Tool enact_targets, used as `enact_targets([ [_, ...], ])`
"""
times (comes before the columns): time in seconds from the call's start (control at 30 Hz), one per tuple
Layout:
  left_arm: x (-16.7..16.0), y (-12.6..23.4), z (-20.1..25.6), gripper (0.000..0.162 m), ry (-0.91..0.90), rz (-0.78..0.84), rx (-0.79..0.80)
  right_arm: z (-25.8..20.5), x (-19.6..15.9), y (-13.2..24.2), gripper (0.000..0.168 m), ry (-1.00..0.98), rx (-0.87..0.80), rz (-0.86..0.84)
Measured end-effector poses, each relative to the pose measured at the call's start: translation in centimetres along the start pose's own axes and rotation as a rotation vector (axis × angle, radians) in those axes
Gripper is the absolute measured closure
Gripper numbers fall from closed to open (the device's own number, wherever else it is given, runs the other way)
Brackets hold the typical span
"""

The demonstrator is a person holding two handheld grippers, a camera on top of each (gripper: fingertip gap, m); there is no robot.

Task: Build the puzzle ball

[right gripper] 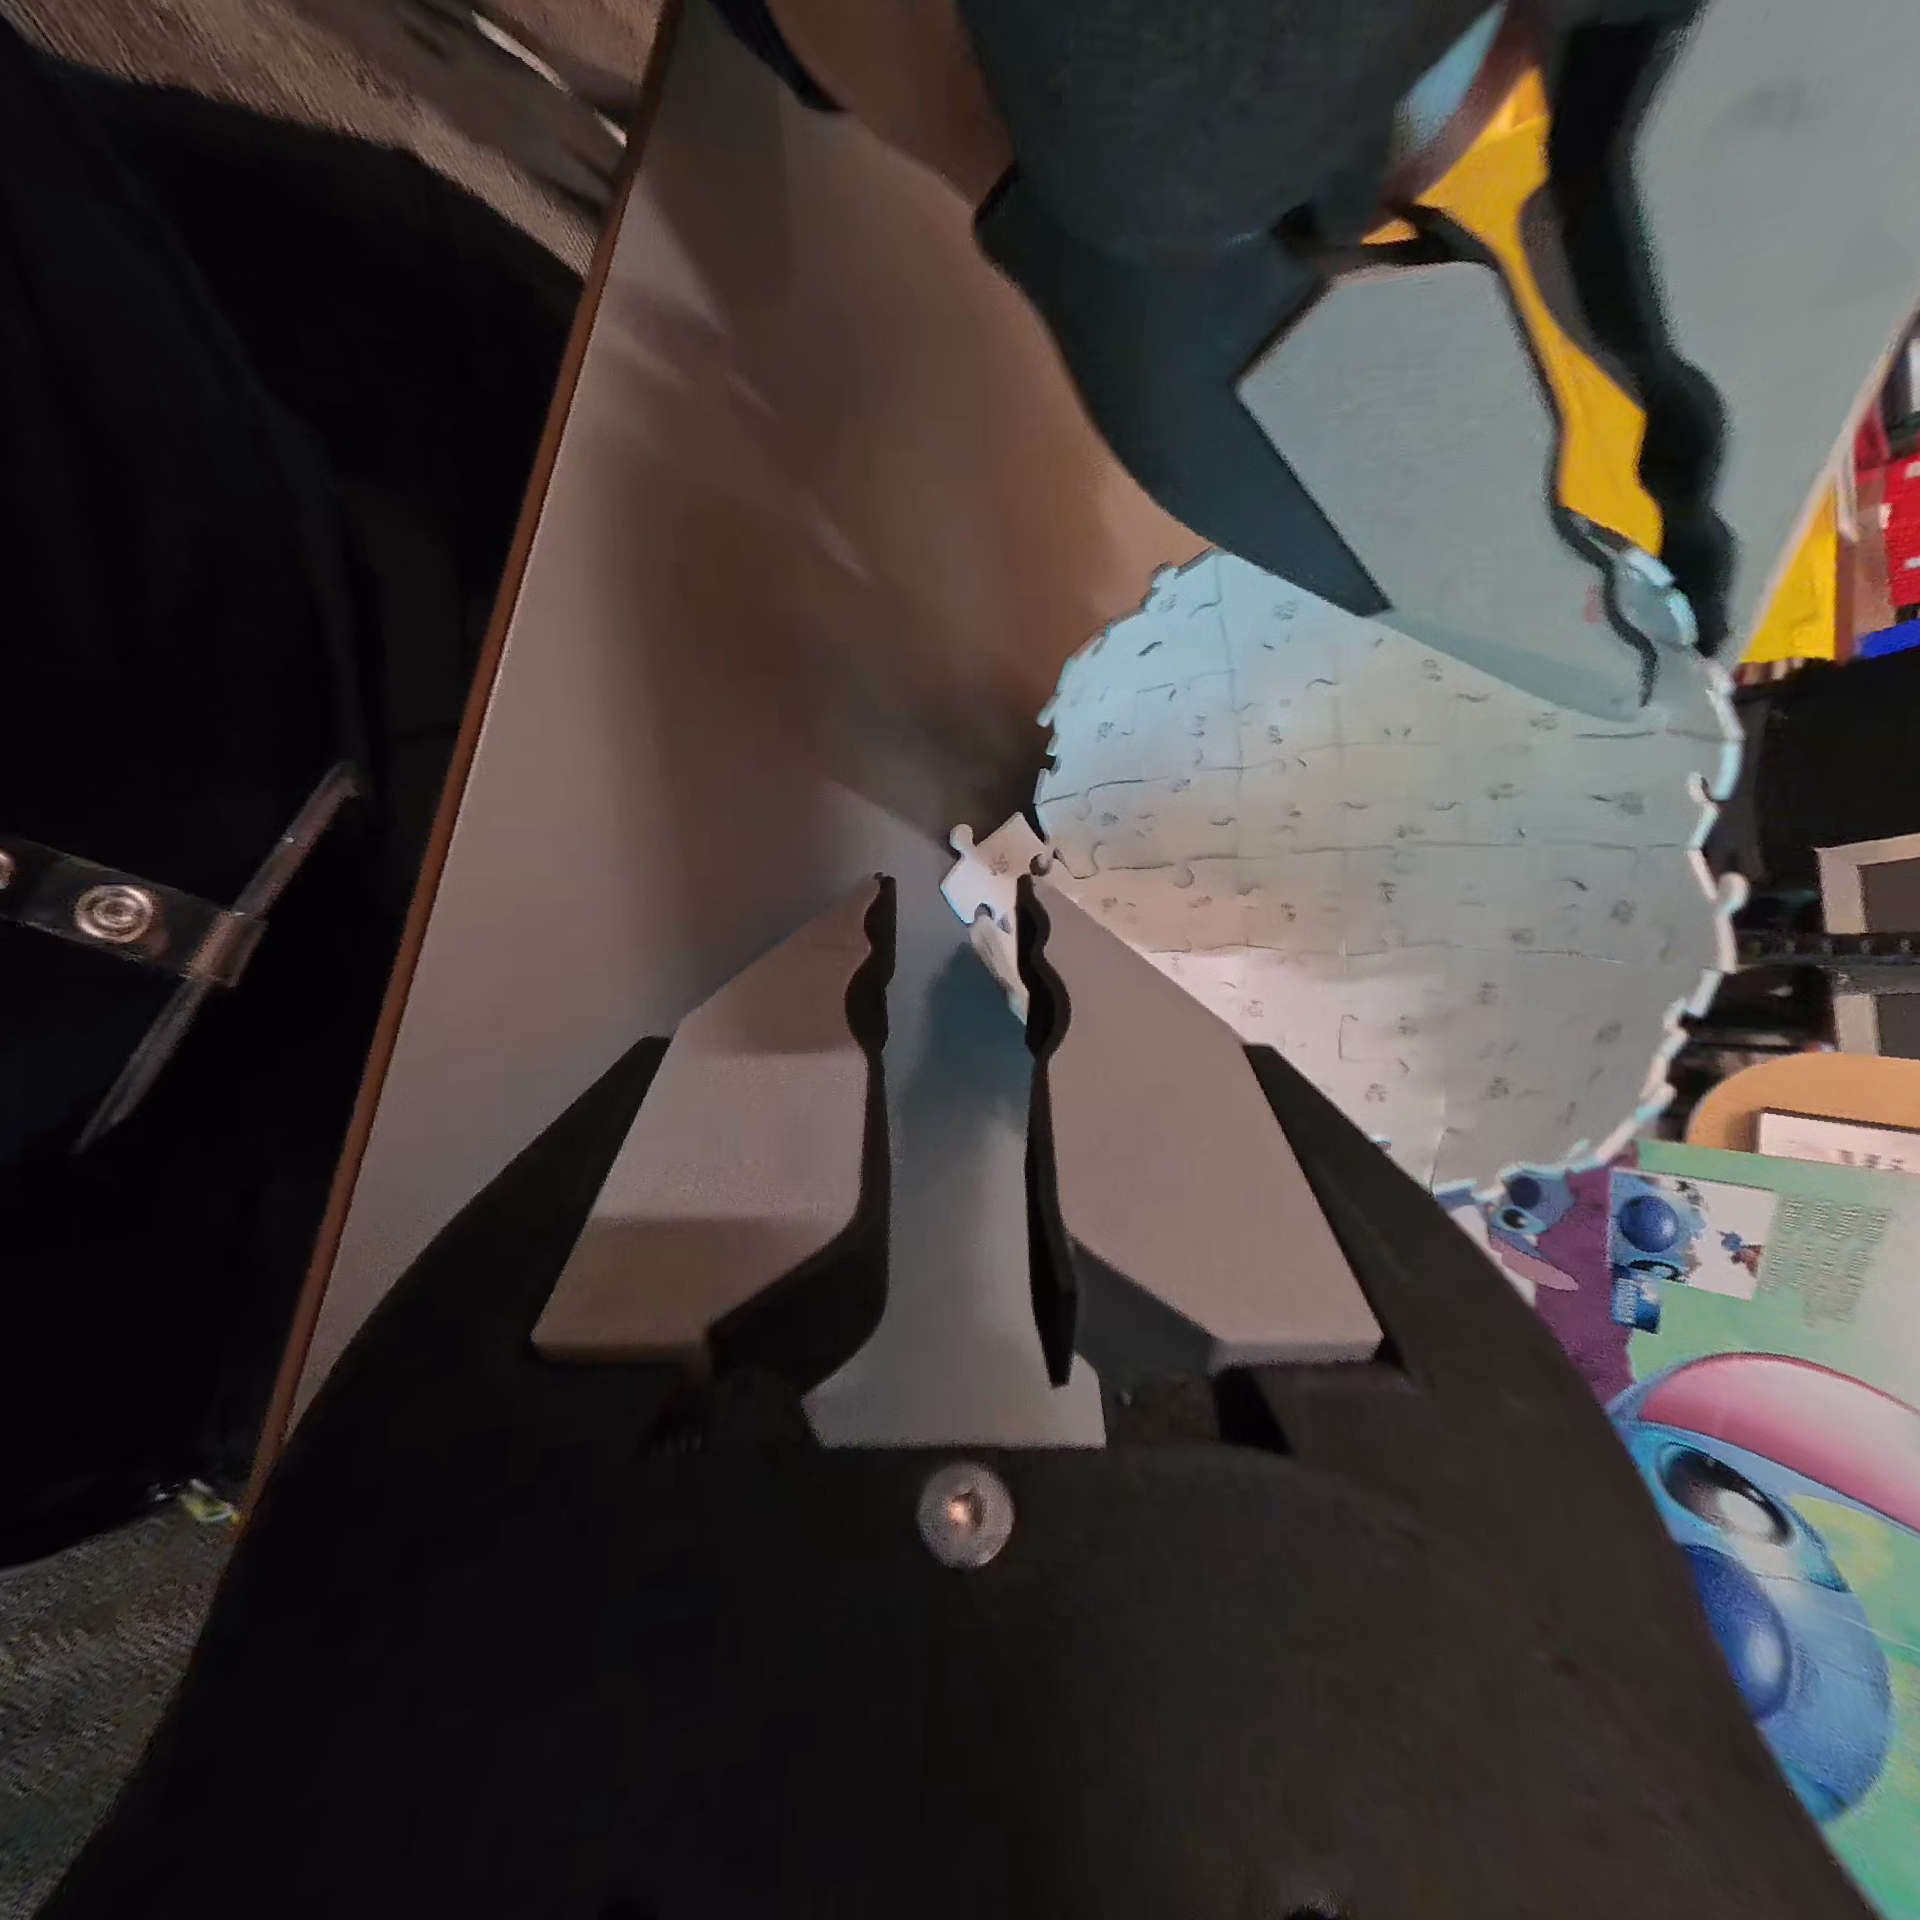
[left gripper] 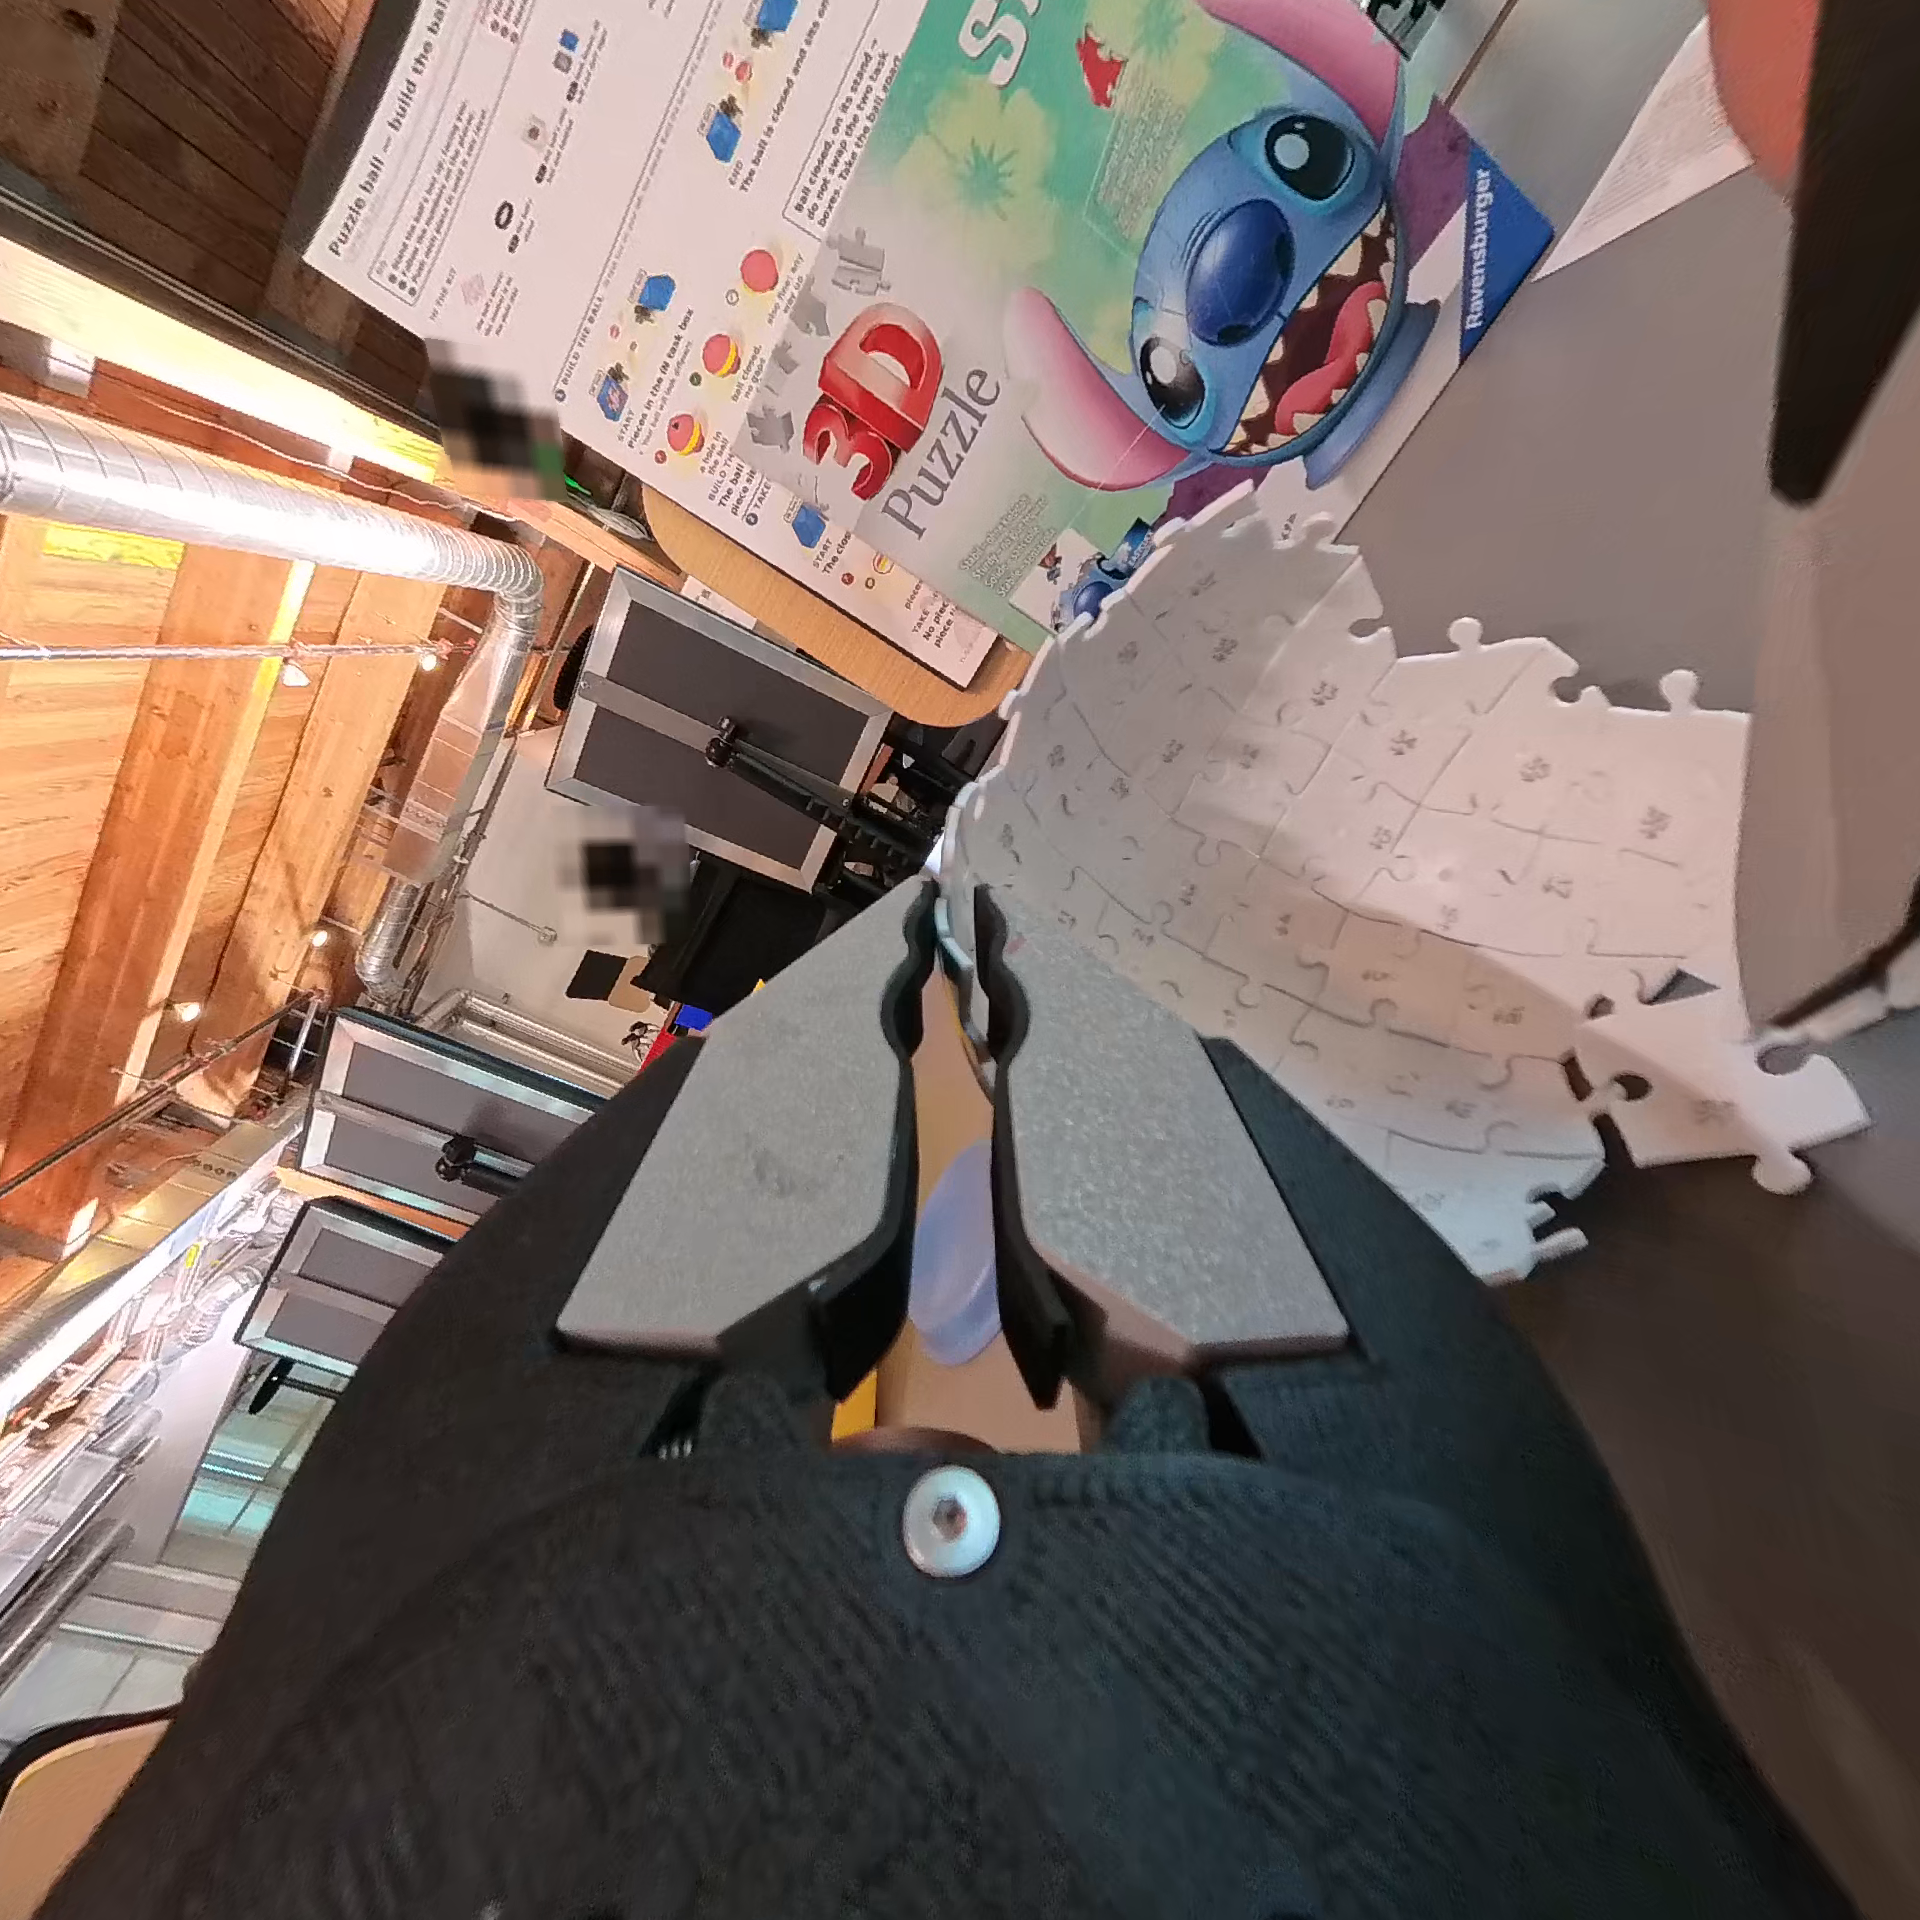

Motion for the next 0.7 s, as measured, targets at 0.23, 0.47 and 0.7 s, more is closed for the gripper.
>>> enact_targets([
  [0.23,0.6,0.4,0.2,0.157,-0.034,0.042,0.012,2.9,-0.9,1.5,0.163,-0.355,0.038,0.110],
  [0.47,1.1,0.9,0.5,0.156,-0.076,0.077,0.033,3.7,-1.7,-0.8,0.168,-0.381,-0.100,0.007],
  [0.7,1.5,1.4,0.8,0.156,-0.112,0.103,0.050,2.5,-2.2,-0.9,0.168,-0.429,-0.049,-0.024],
])
Point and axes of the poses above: each gripper's, where its closed fingertips meet, y back along the fingers, x out of its top, z = x × y across the jaws, the point moved 1 cm from there along y, back along the fingers, and after that the axes turned 2 degrees about y, right-handed, at the moved point
